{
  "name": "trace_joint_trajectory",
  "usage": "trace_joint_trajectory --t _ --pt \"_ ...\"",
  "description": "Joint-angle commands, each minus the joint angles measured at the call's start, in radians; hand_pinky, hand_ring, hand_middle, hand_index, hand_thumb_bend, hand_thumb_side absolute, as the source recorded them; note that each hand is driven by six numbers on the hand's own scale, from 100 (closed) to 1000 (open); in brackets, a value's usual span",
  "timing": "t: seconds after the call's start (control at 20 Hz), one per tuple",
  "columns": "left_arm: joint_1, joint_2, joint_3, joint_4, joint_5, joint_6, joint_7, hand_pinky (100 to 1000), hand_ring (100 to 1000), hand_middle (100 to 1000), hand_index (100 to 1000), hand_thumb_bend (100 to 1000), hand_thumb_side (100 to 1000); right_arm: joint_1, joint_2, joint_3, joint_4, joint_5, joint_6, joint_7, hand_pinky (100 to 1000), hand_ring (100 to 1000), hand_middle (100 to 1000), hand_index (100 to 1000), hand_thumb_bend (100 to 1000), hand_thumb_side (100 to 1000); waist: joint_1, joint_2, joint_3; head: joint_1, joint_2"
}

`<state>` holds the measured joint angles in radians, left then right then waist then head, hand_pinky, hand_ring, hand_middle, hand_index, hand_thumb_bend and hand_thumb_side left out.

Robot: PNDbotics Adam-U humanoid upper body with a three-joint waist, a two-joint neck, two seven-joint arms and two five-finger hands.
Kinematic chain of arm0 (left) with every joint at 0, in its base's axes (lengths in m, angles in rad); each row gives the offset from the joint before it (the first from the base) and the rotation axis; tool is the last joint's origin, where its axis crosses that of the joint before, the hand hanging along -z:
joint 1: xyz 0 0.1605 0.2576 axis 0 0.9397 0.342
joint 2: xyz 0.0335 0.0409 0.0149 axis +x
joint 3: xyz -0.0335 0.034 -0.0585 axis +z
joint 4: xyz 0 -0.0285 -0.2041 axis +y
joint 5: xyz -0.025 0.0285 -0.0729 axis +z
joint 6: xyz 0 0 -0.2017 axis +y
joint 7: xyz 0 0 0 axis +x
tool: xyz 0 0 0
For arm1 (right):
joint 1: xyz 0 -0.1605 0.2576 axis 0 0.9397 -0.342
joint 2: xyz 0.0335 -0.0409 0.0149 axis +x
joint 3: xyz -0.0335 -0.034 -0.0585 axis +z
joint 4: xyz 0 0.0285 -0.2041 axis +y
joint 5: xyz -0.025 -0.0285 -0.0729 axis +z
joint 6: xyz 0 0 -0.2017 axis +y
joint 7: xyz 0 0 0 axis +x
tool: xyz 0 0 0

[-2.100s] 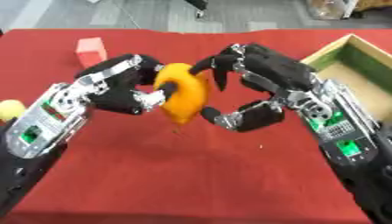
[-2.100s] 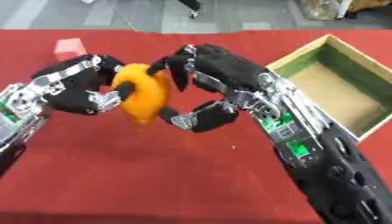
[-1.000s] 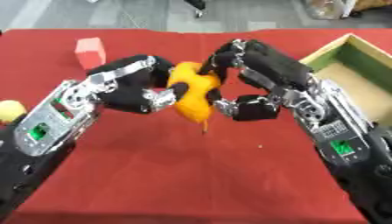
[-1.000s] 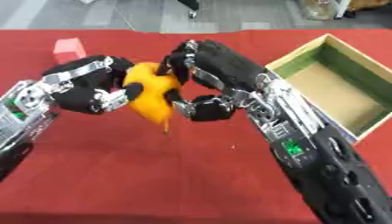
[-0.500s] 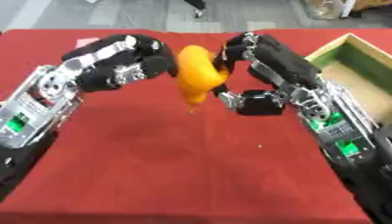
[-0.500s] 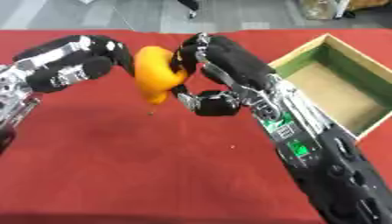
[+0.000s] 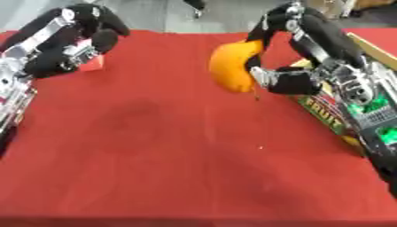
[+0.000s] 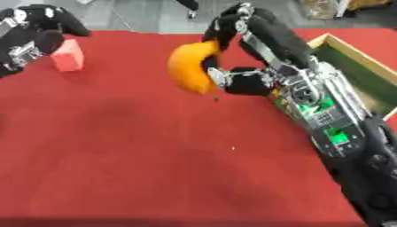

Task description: Pick up the objects with one hand, pass them to the other hand, and then place them into the box on the other side of the table.

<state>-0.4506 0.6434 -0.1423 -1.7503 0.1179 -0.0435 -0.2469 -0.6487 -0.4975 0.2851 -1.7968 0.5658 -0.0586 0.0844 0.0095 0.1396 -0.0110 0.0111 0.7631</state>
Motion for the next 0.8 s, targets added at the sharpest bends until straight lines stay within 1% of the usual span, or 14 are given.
trace_joint_trajectory --t 0.05,0.25,0.5,0.55,0.65,0.8 --pt "0.028 0.003 0.053 -0.008 -0.011 -0.004 0.061 838 720 599 659 351 673 -0.01 -0.071 -0.067 0.033 -0.008 0.041 -0.051 569 485 410 316 100 100 -0.002 -0.023 0.004 -0.021 -0.016" --pt "0.09 -0.032 0.094 -0.017 -0.014 -0.008 0.118 833 708 587 649 337 673 -0.012 -0.103 -0.124 0.146 0.013 0.078 -0.108 568 487 418 317 100 100 -0.002 -0.021 0.01 -0.053 -0.029" --pt "0.153 -0.073 0.132 -0.027 -0.026 -0.012 0.152 830 701 580 643 332 676 -0.024 -0.121 -0.185 0.367 0.075 0.112 -0.162 570 492 434 343 100 100 -0.004 -0.021 0.019 -0.096 -0.041" --pt "0.163 -0.08 0.139 -0.029 -0.028 -0.011 0.159 822 693 572 636 363 668 -0.027 -0.122 -0.195 0.41 0.09 0.116 -0.171 571 493 437 352 100 100 -0.004 -0.021 0.021 -0.104 -0.042" --pt "0.179 -0.091 0.152 -0.028 -0.036 -0.002 0.184 802 675 556 619 436 650 -0.032 -0.124 -0.214 0.491 0.122 0.12 -0.186 577 502 455 400 100 100 -0.004 -0.022 0.024 -0.118 -0.043" --pt "0.197 -0.105 0.164 -0.026 -0.052 0.014 0.224 792 664 546 609 474 641 -0.037 -0.124 -0.236 0.597 0.171 0.121 -0.185 591 522 484 501 100 100 -0.004 -0.022 0.026 -0.13 -0.049"
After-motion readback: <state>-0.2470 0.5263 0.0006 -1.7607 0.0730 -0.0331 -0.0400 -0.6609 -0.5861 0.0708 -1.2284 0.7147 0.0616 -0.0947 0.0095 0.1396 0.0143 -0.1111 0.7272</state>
